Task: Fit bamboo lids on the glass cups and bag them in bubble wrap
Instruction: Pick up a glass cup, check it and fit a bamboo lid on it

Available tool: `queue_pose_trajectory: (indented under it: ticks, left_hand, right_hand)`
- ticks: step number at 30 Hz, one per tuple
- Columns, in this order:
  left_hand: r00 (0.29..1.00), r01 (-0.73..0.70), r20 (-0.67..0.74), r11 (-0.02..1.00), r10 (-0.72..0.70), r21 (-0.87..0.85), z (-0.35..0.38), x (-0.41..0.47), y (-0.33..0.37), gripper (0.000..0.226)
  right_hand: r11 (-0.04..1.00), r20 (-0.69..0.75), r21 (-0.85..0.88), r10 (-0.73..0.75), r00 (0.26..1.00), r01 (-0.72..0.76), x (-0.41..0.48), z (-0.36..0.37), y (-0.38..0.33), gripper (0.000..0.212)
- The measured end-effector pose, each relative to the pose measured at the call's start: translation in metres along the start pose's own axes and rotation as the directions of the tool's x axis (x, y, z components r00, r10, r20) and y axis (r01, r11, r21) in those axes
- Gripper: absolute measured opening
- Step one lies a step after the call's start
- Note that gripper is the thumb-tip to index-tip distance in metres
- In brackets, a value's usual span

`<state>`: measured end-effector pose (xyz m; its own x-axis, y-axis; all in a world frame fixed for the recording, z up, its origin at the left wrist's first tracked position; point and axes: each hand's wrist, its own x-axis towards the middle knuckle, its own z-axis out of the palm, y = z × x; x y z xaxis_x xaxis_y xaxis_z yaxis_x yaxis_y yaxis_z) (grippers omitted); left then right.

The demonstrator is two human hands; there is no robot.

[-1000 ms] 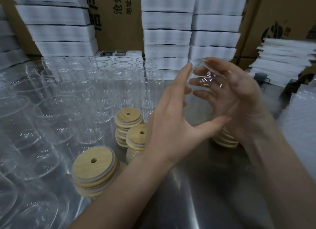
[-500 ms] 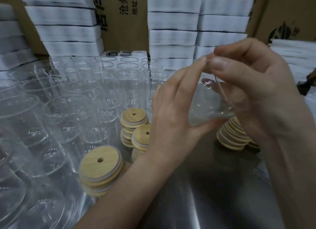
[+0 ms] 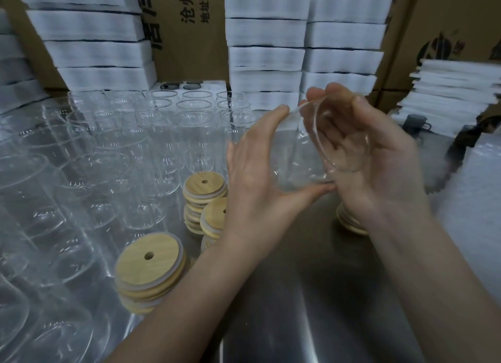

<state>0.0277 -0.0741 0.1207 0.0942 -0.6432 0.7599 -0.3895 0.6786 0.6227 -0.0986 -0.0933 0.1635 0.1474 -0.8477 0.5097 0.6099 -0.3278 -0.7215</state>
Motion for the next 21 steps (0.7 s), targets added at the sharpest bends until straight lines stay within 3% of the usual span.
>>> queue_pose_trajectory:
  ticks: [5, 10, 21]
  left_hand:
    - [0.996, 0.09, 0.01, 0.987, -0.09, -0.134, -0.003, 0.0, -0.002, 0.091]
    - [0.994, 0.11, 0.004, 0.964, -0.113, -0.241, -0.004, 0.001, -0.003, 0.09]
    - [0.988, 0.153, 0.021, 0.95, -0.153, -0.271, 0.0, 0.001, -0.005, 0.089]
  right_hand:
    - [0.992, 0.202, -0.113, -0.028, 0.979, 0.052, -0.003, -0.003, -0.004, 0.039]
    - [0.936, 0.307, -0.326, -0.03, 0.951, 0.134, -0.003, -0.004, -0.003, 0.047]
    - [0.817, 0.166, -0.528, -0.169, 0.972, 0.232, -0.01, 0.007, 0.011, 0.076]
